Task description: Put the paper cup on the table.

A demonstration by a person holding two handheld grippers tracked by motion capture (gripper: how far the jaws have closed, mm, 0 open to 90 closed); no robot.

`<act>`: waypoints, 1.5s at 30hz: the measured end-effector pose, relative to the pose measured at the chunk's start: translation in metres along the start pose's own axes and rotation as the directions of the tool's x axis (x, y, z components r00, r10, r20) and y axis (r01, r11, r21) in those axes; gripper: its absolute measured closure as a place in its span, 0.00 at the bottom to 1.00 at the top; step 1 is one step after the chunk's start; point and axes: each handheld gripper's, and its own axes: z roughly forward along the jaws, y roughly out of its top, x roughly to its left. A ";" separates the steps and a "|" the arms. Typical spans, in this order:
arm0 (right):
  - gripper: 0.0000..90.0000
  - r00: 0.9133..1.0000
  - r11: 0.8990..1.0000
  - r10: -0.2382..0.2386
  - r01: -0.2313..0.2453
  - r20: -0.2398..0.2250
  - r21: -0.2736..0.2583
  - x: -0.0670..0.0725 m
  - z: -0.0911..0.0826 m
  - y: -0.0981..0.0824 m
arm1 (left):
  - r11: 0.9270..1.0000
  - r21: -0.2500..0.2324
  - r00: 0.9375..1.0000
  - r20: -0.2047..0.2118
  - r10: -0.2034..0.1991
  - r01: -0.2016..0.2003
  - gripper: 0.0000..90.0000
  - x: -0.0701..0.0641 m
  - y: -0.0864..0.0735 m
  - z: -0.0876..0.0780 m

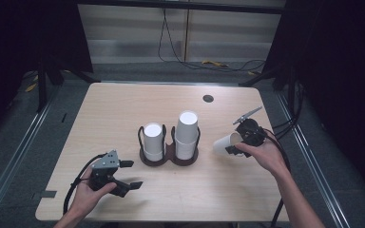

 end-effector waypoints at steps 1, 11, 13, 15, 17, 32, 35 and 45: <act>0.28 1.000 1.000 0.004 -0.004 0.012 0.013 -0.001 0.000 0.002 | 1.000 0.000 1.000 -0.005 0.000 0.000 0.17 0.000 0.000 0.000; 0.24 0.999 0.993 0.015 -0.019 0.029 0.118 -0.014 0.007 0.017 | 1.000 -0.006 1.000 -0.003 0.001 -0.001 0.17 0.001 0.000 -0.001; 0.24 0.999 0.992 0.010 -0.015 0.038 0.128 -0.014 0.008 0.021 | 1.000 -0.003 1.000 -0.002 0.002 -0.002 0.17 0.001 0.000 -0.001; 0.24 0.999 0.988 -0.002 -0.005 0.045 0.154 -0.015 0.009 0.026 | 1.000 -0.001 1.000 -0.003 0.006 -0.006 0.17 0.001 0.000 -0.001; 0.25 0.999 0.985 -0.007 -0.002 0.049 0.171 -0.016 0.011 0.029 | 1.000 -0.001 1.000 -0.004 0.006 -0.006 0.17 0.001 0.000 -0.001; 0.20 0.996 0.976 0.010 -0.030 0.094 0.217 -0.019 0.031 0.042 | 1.000 0.005 1.000 0.003 -0.004 0.004 0.17 -0.001 -0.002 0.002; 0.20 0.995 0.979 0.016 -0.036 0.099 0.202 -0.019 0.034 0.043 | 1.000 0.010 1.000 -0.002 0.004 -0.004 0.17 0.001 -0.002 0.001; 0.19 0.996 0.986 0.031 -0.045 0.088 0.163 -0.014 0.036 0.045 | 1.000 0.007 1.000 -0.002 -0.001 0.001 0.17 0.001 -0.004 0.000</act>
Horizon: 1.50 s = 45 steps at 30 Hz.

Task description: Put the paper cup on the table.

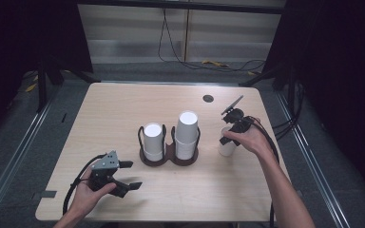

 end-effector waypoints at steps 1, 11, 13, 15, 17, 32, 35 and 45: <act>0.19 1.000 1.000 0.004 -0.004 0.001 -0.001 0.000 0.000 0.000 | 1.000 -0.001 1.000 -0.001 0.001 -0.001 0.17 0.000 0.000 0.000; 0.16 1.000 0.998 0.022 -0.023 -0.018 -0.057 0.001 0.001 -0.003 | 1.000 0.006 1.000 -0.003 0.004 -0.004 0.17 0.000 0.000 0.000; 0.16 1.000 0.998 0.021 -0.022 -0.023 -0.064 0.001 0.000 -0.003 | 1.000 0.005 1.000 -0.003 0.005 -0.005 0.17 0.001 -0.001 0.000; 0.16 1.000 0.996 0.023 -0.024 -0.021 -0.084 0.001 -0.001 -0.004 | 1.000 0.005 1.000 -0.003 0.004 -0.004 0.17 0.001 -0.001 0.000; 0.16 0.999 0.994 0.028 -0.030 -0.024 -0.102 0.001 -0.003 -0.004 | 1.000 0.004 1.000 -0.004 0.003 -0.003 0.17 0.001 -0.001 0.000; 0.17 0.993 0.944 0.110 -0.120 -0.051 -0.307 -0.003 -0.013 -0.014 | 1.000 0.005 1.000 -0.017 -0.002 0.002 0.18 0.002 -0.002 -0.001; 0.18 0.993 0.924 0.108 -0.121 -0.058 -0.363 -0.002 -0.015 -0.018 | 1.000 -0.004 1.000 0.000 -0.014 0.014 0.18 0.002 -0.003 -0.001; 0.20 0.990 0.879 0.120 -0.138 -0.068 -0.456 0.006 -0.014 -0.032 | 1.000 -0.017 1.000 -0.007 -0.018 0.018 0.18 0.002 -0.003 -0.001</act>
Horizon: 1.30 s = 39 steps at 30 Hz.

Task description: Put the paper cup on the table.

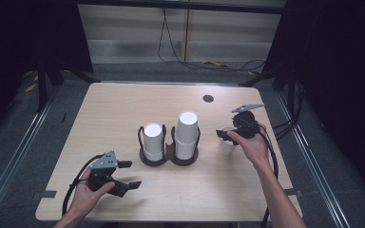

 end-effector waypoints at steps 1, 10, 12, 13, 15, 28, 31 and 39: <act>0.20 1.000 1.000 0.005 -0.005 -0.002 -0.009 0.000 -0.001 -0.001 | 1.000 -0.001 1.000 0.001 -0.001 0.001 0.18 0.000 0.000 0.000; 0.25 1.000 0.996 0.008 -0.008 0.004 -0.083 0.007 -0.019 -0.004 | 0.999 -0.023 1.000 -0.013 -0.023 0.023 0.17 0.001 0.000 -0.002; 0.25 1.000 0.994 0.009 -0.010 -0.009 -0.109 0.009 -0.023 -0.005 | 1.000 -0.023 1.000 -0.017 -0.022 0.021 0.17 0.002 0.000 -0.003; 0.25 1.000 0.993 0.011 -0.012 -0.010 -0.120 0.010 -0.025 -0.006 | 0.999 -0.027 1.000 -0.019 -0.020 0.019 0.18 0.002 0.000 -0.003; 0.26 1.000 0.990 0.010 -0.012 -0.013 -0.139 0.014 -0.027 -0.010 | 0.999 -0.026 0.999 -0.024 -0.021 0.020 0.17 0.002 0.000 -0.003; 0.25 0.997 0.967 0.000 -0.018 -0.072 -0.253 0.041 -0.045 -0.042 | 0.999 -0.025 0.999 -0.030 -0.026 0.025 0.18 0.001 0.000 -0.003; 0.25 0.998 0.967 -0.020 0.003 -0.065 -0.254 0.051 -0.044 -0.050 | 0.999 -0.024 0.999 -0.030 -0.033 0.032 0.18 0.002 0.002 -0.001; 0.19 0.994 0.958 -0.034 0.002 -0.107 -0.286 0.071 -0.040 -0.061 | 0.999 -0.026 0.999 -0.044 -0.030 0.029 0.18 -0.002 0.008 -0.002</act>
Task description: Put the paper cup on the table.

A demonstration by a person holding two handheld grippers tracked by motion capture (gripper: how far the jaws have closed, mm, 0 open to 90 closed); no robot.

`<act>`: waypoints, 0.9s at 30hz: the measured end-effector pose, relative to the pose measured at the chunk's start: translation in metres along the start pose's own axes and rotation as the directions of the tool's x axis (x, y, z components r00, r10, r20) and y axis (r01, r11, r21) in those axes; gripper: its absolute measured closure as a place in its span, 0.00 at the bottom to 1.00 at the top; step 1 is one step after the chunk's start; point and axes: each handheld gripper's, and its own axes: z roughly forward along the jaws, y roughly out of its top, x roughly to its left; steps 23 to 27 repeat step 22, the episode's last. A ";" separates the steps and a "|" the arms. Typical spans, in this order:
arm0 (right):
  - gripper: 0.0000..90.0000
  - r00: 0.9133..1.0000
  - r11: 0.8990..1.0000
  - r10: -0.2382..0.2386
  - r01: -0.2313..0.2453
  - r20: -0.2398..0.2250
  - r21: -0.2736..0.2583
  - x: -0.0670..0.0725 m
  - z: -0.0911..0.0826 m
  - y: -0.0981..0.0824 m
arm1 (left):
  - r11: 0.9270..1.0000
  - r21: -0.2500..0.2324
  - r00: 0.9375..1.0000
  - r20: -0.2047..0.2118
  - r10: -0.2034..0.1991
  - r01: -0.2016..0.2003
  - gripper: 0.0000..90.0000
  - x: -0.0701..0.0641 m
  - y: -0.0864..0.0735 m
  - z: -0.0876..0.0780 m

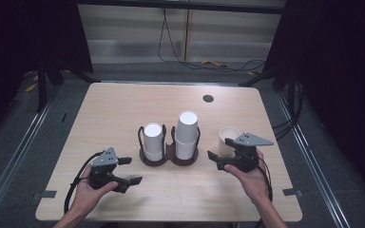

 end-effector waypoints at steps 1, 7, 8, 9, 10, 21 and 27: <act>0.19 1.000 1.000 -0.006 0.006 0.005 0.001 0.003 0.001 -0.002 | 1.000 -0.007 1.000 -0.002 -0.001 0.001 0.18 0.000 -0.001 0.000; 0.16 0.998 1.000 0.005 -0.006 -0.064 -0.002 0.018 0.011 -0.017 | 1.000 -0.005 1.000 0.001 0.011 -0.011 0.18 -0.008 -0.003 0.000; 0.16 0.998 1.000 0.013 -0.014 -0.066 -0.003 0.019 0.012 -0.019 | 1.000 -0.017 1.000 -0.001 0.008 -0.008 0.18 -0.009 -0.003 0.000; 0.16 0.997 1.000 0.014 -0.015 -0.072 -0.004 0.021 0.015 -0.023 | 1.000 -0.017 1.000 0.004 0.006 -0.006 0.18 -0.009 -0.003 0.000; 0.16 0.997 1.000 0.016 -0.017 -0.080 -0.004 0.021 0.016 -0.025 | 1.000 -0.012 1.000 0.011 0.010 -0.009 0.18 -0.010 -0.004 0.000; 0.16 0.993 0.994 -0.007 0.019 -0.116 0.104 0.042 0.042 -0.054 | 1.000 0.000 1.000 0.023 -0.014 0.014 0.19 -0.011 -0.015 0.001; 0.16 0.994 0.993 -0.011 0.023 -0.111 0.113 0.042 0.043 -0.055 | 0.999 -0.009 0.998 0.048 -0.036 0.037 0.19 -0.011 -0.015 0.001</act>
